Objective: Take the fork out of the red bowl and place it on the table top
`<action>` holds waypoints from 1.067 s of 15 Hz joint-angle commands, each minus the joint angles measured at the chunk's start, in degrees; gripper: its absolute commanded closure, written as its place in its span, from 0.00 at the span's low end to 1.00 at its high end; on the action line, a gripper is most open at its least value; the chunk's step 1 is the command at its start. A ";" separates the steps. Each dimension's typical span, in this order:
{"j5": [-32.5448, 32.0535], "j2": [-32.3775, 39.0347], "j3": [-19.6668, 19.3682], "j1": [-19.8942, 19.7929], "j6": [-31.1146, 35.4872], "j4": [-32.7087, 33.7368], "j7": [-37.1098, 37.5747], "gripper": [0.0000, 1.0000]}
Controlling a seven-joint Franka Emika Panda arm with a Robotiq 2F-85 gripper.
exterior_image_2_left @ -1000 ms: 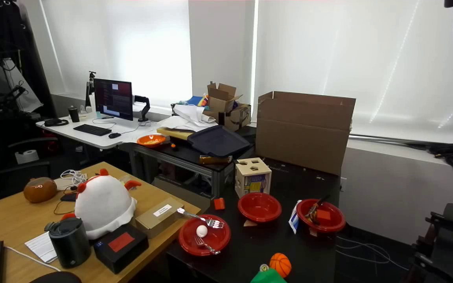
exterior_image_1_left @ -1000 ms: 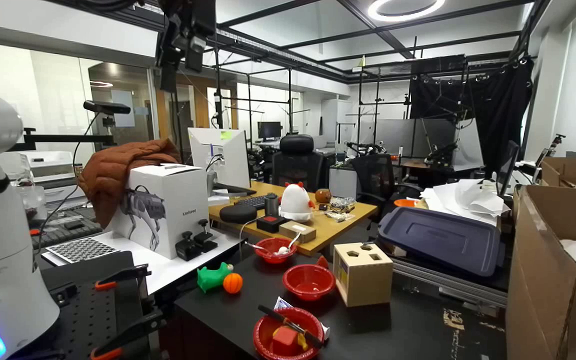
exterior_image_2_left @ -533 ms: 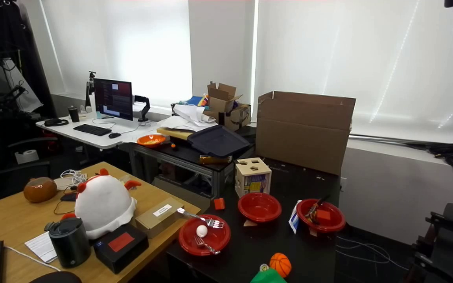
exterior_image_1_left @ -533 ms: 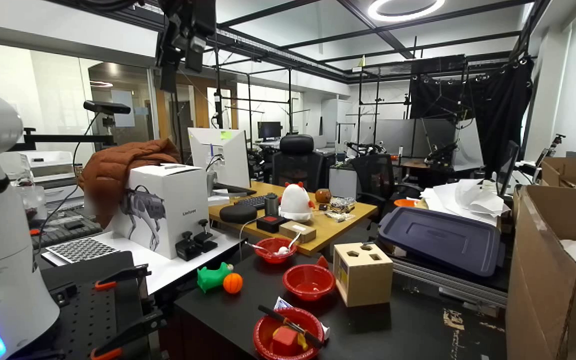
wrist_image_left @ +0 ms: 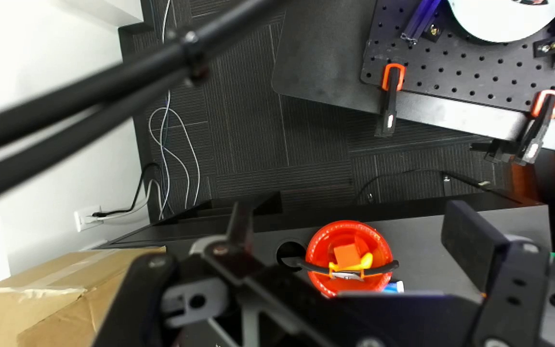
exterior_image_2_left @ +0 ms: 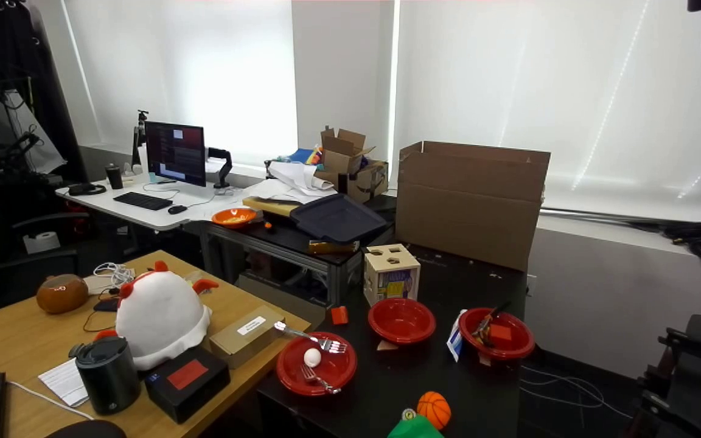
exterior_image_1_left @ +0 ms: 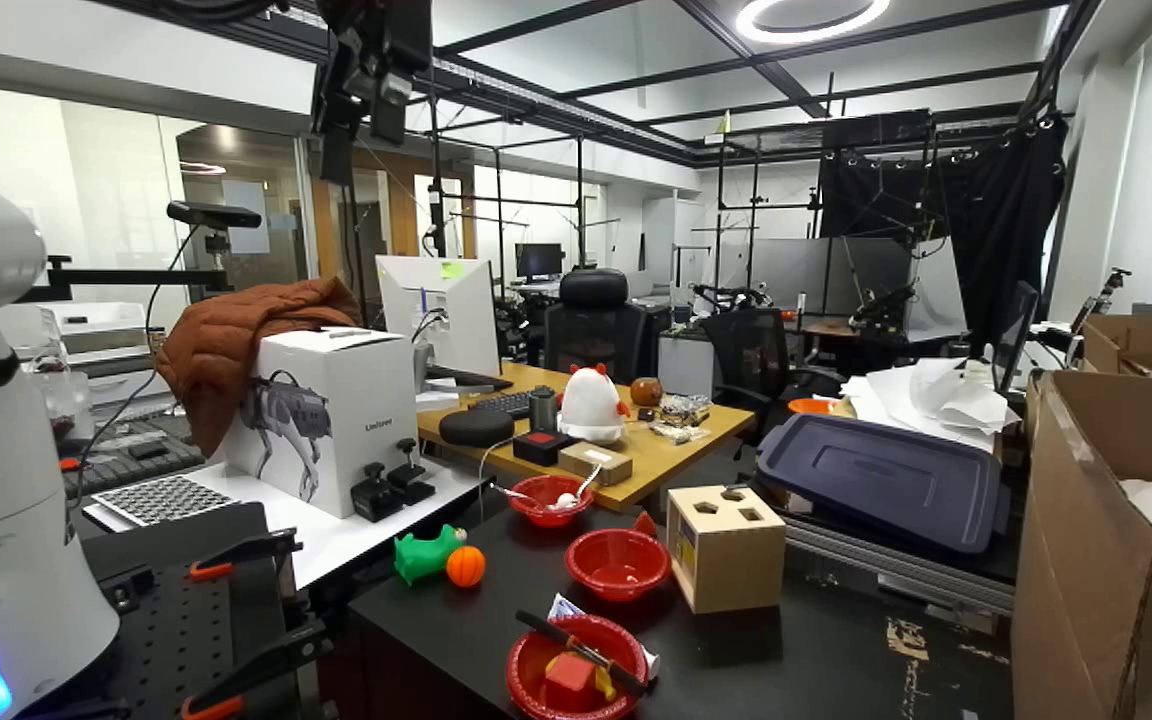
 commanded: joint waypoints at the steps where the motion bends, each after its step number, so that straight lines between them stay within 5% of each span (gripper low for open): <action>1: -0.65 -0.05 -1.18 1.70 -0.47 0.19 0.80 0.00; 8: 0.84 7.41 -0.49 6.07 3.25 3.91 -0.36 0.00; 16: 9.07 26.82 4.50 10.55 16.60 13.47 4.42 0.00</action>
